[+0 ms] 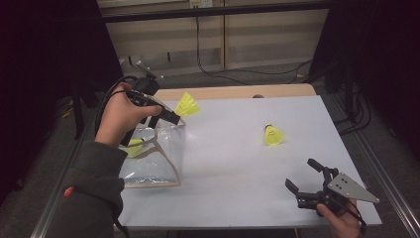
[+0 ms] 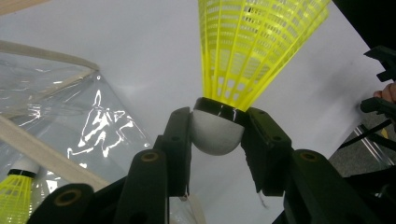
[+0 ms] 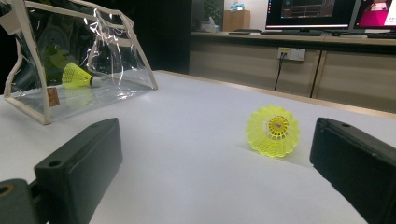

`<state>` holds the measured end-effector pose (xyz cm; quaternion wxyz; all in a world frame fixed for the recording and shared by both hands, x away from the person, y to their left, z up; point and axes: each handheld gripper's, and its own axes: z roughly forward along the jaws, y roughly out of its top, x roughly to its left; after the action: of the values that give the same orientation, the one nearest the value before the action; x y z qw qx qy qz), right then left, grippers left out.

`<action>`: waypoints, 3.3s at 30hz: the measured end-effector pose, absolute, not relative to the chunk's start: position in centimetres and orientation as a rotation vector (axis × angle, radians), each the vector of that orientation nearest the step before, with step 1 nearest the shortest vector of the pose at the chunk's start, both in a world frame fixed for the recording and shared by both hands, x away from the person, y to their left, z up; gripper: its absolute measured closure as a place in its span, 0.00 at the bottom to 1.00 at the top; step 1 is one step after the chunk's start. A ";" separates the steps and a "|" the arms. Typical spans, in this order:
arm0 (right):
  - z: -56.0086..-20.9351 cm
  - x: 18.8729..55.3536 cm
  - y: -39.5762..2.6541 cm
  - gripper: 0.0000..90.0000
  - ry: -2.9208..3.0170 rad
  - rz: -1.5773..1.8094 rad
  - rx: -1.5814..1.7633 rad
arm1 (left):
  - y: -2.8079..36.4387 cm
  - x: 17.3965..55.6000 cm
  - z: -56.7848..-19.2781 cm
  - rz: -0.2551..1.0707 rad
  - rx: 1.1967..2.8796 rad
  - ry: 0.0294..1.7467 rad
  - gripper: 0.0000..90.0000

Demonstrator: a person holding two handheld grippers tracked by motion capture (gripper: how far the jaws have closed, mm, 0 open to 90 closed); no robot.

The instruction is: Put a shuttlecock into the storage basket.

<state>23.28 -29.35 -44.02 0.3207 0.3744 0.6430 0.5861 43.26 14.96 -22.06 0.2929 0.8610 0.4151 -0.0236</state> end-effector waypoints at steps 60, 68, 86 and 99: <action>-44.0 23.3 -29.3 0.02 1.692 1.533 0.986 | 19.9 44.0 -21.6 0.087 2.164 1.276 0.70; -44.0 23.3 -29.3 0.02 1.693 1.535 0.984 | 20.7 44.1 -21.8 0.100 2.147 1.310 0.70; -44.1 23.3 -29.3 0.02 1.695 1.535 0.986 | 22.3 44.3 -22.1 0.142 2.087 1.381 0.70; -44.1 23.3 -29.3 0.02 1.696 1.534 0.986 | 23.2 44.2 -22.2 0.188 2.044 1.424 0.70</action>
<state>23.30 -29.27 -44.06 0.3199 0.3750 0.6452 0.5838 44.23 23.17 -22.21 0.3161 0.7764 0.5406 0.0712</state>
